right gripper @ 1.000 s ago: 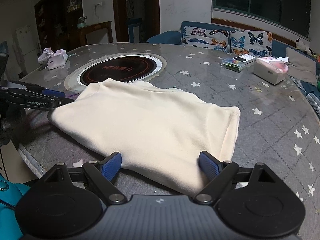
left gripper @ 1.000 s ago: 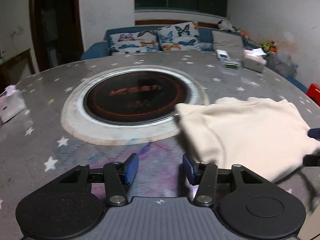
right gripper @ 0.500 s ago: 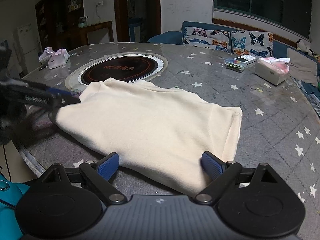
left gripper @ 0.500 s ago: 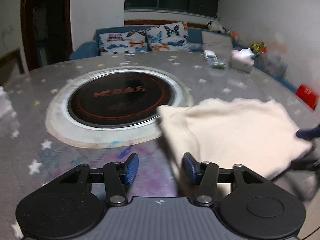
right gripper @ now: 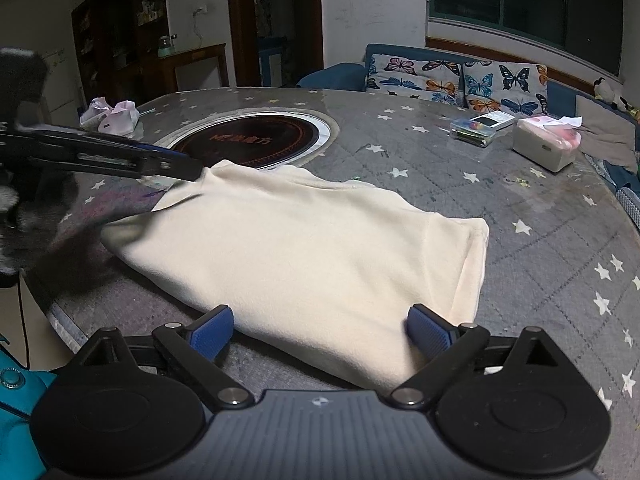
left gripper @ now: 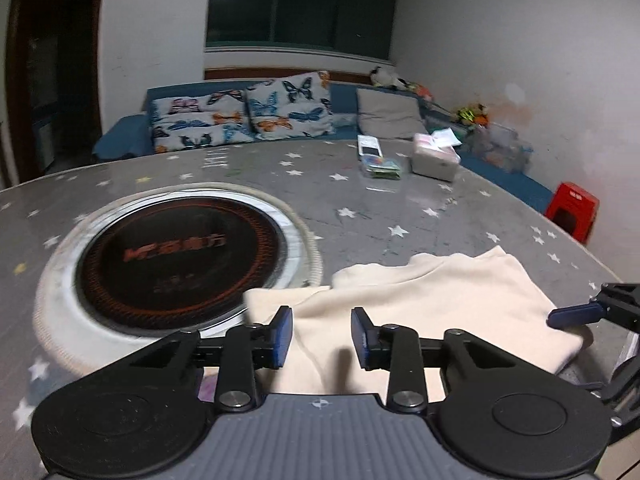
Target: Fold clothes
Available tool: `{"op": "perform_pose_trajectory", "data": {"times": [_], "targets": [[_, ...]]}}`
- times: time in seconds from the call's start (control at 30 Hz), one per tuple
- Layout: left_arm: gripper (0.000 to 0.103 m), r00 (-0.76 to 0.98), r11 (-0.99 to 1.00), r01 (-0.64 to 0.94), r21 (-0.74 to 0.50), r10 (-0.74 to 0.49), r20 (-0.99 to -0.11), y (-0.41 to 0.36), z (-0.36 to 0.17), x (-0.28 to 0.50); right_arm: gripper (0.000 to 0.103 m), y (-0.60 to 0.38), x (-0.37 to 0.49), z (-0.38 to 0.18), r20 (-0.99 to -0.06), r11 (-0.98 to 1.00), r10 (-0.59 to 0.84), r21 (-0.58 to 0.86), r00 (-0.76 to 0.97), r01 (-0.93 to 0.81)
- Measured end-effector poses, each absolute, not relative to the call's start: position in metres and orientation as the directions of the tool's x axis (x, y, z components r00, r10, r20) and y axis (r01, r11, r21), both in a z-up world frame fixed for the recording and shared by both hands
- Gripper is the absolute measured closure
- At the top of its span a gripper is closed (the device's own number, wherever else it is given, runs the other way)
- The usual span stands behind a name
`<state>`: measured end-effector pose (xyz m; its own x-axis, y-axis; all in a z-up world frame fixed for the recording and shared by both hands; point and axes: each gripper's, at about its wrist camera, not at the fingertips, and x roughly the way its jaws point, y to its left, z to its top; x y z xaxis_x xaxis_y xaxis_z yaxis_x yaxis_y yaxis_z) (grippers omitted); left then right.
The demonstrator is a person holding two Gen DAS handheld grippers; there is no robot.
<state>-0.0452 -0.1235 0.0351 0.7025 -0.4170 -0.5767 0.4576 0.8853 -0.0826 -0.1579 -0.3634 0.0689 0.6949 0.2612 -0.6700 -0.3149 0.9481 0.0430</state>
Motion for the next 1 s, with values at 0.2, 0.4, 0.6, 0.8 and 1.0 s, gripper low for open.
{"op": "perform_pose_trajectory", "data": {"times": [0.2,0.4,0.6,0.8,1.0], "targets": [[0.082,0.673,0.9,0.427,-0.087,-0.381,-0.634,-0.13,0.018,-0.016,0.007,-0.365,-0.154,0.076,-0.656,0.948,0.26,0.035,0.709,-0.315],[0.082,0.672,0.87,0.478,-0.121,-0.45,-0.588,-0.136,0.035,-0.023,0.007,-0.37,-0.133,0.087,-0.631,0.95,0.255,0.024,0.732,-0.311],[0.082,0.646,0.861,0.496,-0.113,-0.453,-0.614,-0.148,0.026,-0.013,0.019,-0.372,-0.097,0.088,-0.628,0.95,0.254,0.02,0.736,-0.311],[0.08,0.638,0.866,0.491,-0.099,-0.435,-0.635,-0.15,0.016,-0.004,0.044,-0.382,-0.065,0.072,-0.658,0.961,0.248,0.076,0.711,-0.264],[0.079,0.64,0.865,0.49,-0.11,-0.443,-0.628,-0.146,0.019,-0.006,0.051,-0.386,-0.064,0.076,-0.652,0.966,0.242,0.093,0.719,-0.241]]}}
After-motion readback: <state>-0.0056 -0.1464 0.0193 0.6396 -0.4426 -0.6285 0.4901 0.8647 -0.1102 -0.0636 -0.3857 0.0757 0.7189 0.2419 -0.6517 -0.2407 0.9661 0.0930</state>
